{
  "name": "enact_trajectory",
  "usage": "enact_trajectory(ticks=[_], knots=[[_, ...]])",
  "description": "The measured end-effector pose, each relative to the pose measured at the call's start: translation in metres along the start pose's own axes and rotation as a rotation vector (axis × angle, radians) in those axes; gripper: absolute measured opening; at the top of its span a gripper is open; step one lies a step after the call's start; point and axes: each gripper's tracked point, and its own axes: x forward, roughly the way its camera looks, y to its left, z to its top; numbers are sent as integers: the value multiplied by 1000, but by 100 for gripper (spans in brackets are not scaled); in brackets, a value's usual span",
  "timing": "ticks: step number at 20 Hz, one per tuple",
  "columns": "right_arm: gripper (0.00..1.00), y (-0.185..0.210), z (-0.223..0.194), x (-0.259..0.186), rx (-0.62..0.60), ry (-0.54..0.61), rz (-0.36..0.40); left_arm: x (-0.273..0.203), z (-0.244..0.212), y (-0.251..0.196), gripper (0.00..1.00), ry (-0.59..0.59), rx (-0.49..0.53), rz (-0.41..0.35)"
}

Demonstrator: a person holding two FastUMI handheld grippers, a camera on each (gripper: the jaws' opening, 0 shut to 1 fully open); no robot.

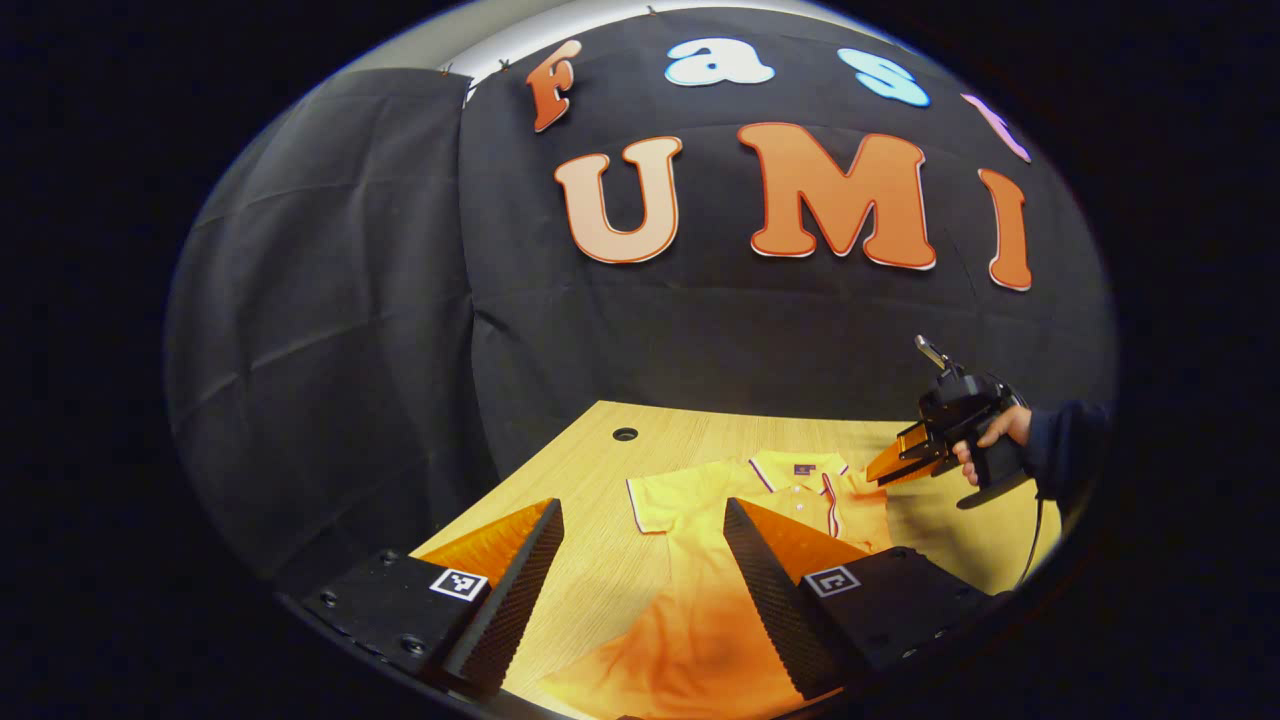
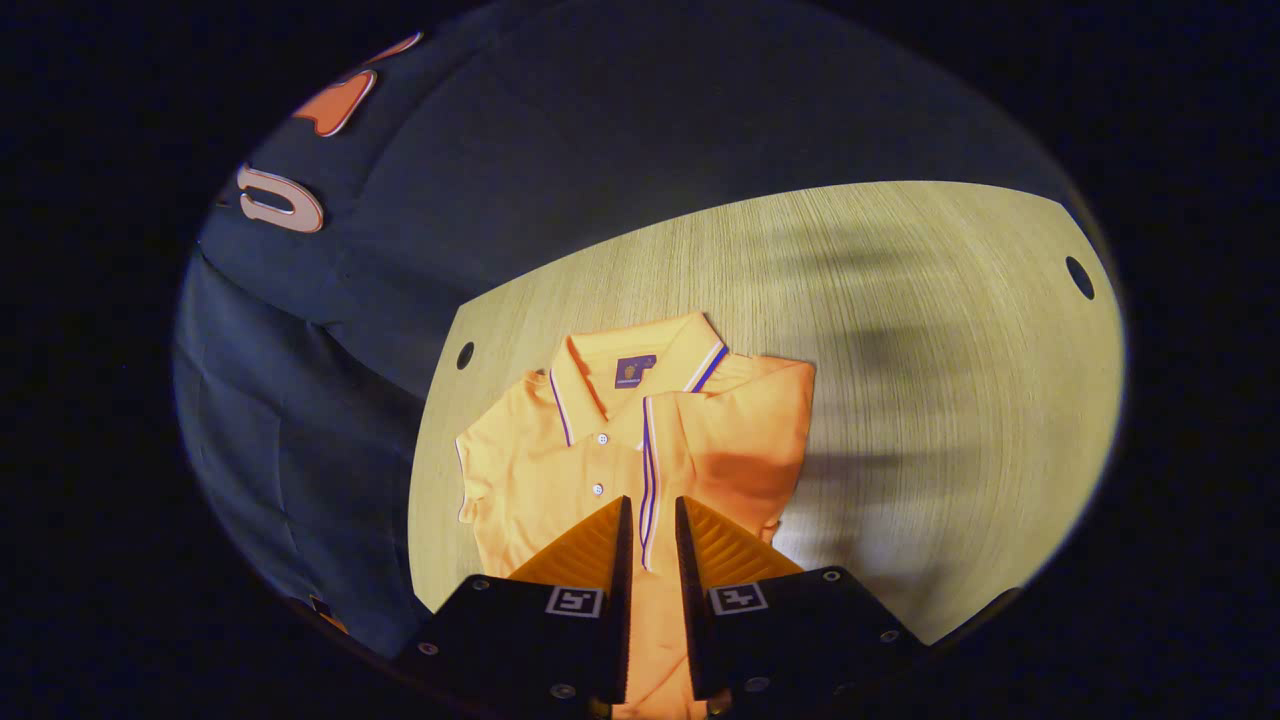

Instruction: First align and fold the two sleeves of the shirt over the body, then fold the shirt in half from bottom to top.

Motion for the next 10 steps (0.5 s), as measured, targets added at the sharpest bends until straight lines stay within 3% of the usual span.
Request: enact_trajectory(ticks=[1,3,5,10], knots=[[23,-2,3,-5,-7,-21,-12,10,-3,3,99,16,-19,-12],[52,-4,4,-16,-16,-65,-34,37,-8,11,99,60,-58,-41],[63,-5,2,-30,-8,-103,-55,63,-13,15,99,104,-86,-83],[69,-11,-13,-64,38,-229,-143,126,-33,20,98,247,-113,-178]])
